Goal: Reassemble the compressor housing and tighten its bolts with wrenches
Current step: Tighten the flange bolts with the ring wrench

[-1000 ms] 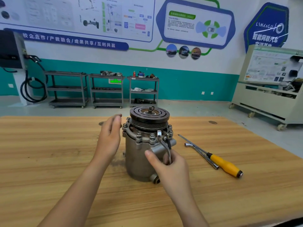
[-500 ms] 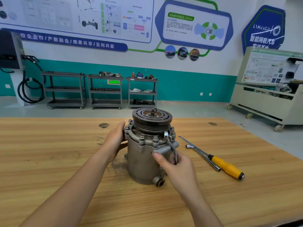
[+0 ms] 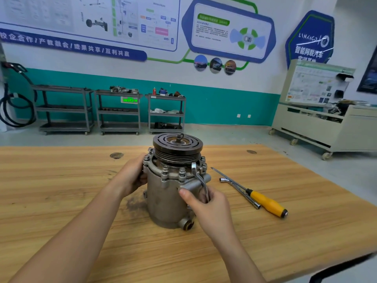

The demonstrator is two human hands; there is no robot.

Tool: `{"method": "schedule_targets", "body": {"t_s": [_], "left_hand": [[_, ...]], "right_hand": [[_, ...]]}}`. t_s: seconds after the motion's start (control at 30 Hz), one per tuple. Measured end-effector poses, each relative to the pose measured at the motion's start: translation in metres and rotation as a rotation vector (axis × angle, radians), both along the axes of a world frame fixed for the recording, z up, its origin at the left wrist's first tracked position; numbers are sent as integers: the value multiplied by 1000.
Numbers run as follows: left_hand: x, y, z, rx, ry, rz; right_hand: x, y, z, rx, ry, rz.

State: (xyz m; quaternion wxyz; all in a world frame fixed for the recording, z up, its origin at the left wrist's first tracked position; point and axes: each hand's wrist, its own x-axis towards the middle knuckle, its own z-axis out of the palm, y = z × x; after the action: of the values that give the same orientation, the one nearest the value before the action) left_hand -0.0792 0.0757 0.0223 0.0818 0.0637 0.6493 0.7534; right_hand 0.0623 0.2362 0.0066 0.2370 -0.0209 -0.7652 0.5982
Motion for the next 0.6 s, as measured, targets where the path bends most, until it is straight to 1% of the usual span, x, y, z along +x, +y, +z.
{"method": "schedule_targets", "body": {"t_s": [0.1,0.2,0.27,0.37,0.47,0.5,0.53,0.57,0.6], "left_hand": [[4,4,-3,55,23,40],[11,6,0,76,23,81],[18,2,-2,131,35,120],[37,-7,-8,204,89,264],[60,-12,-17,138,167,424],[67,-12,-20,127,193,450],[71,-12,-22,125,224,466],[73,-12,-24,115,259,479],[74,-12,-26,80,292,490]], "right_hand": [[1,0,-1,-34,-34,19],[1,5,3,16,-23,-2],[0,11,4,45,11,-38],[-7,22,3,74,14,-97],[-21,35,8,143,-78,-135],[-25,39,12,120,-102,-143],[-26,42,17,42,-104,-135],[-26,45,24,-93,-77,-107],[-26,48,32,-275,-26,-55]]}}
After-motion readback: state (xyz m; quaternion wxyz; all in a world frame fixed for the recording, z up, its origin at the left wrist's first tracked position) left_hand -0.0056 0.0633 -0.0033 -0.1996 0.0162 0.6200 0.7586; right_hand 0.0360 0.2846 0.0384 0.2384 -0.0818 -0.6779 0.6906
